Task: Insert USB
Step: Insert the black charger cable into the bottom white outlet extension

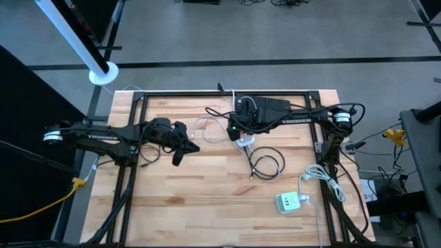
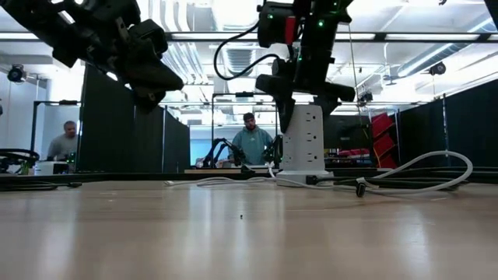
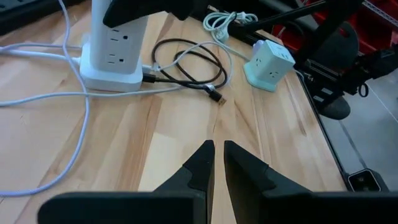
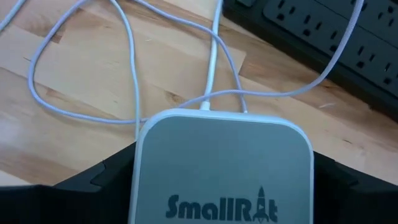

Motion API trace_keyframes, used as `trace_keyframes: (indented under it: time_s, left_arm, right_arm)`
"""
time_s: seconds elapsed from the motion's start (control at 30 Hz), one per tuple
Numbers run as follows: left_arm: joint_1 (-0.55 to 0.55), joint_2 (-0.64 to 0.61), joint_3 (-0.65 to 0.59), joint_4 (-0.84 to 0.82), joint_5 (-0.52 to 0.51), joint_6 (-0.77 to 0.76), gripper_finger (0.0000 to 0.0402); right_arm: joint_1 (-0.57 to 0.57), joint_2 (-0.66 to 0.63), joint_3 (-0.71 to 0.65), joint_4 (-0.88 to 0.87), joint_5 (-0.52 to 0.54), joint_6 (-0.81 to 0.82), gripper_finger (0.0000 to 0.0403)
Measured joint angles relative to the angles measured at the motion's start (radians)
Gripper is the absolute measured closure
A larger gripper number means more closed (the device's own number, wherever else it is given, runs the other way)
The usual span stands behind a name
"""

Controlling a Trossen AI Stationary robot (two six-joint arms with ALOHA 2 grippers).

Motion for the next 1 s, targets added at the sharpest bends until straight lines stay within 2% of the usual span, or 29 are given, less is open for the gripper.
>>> trace_keyframes:
  time_s: [0.07,0.2,0.4,0.63,0.83,1.0]
  left_arm:
    - [0.0,-0.012,0.0,0.002,0.0,-0.003,0.0377]
    - [-0.01,-0.062,0.0,0.002,0.001,-0.003,0.0377]
    - [-0.011,-0.168,0.0,-0.003,0.012,-0.003,0.0377]
    - [-0.011,-0.295,0.0,-0.005,0.027,-0.038,0.0377]
    - [-0.011,-0.418,0.0,-0.001,0.065,-0.066,0.0377]
    - [-0.011,-0.496,0.001,0.0,0.065,-0.067,0.0377]
  right_arm:
    - [0.0,-0.004,0.0,0.012,-0.006,-0.057,0.0109]
    - [0.01,-0.007,0.027,-0.032,-0.017,-0.059,0.0109]
    - [0.035,-0.011,0.124,-0.066,-0.027,-0.131,0.0109]
    - [0.083,-0.012,0.244,-0.191,-0.029,-0.158,0.0109]
    - [0.159,-0.002,0.349,-0.15,-0.05,-0.159,0.0109]
    - [0.214,0.072,0.4,-0.088,-0.035,-0.111,0.0109]
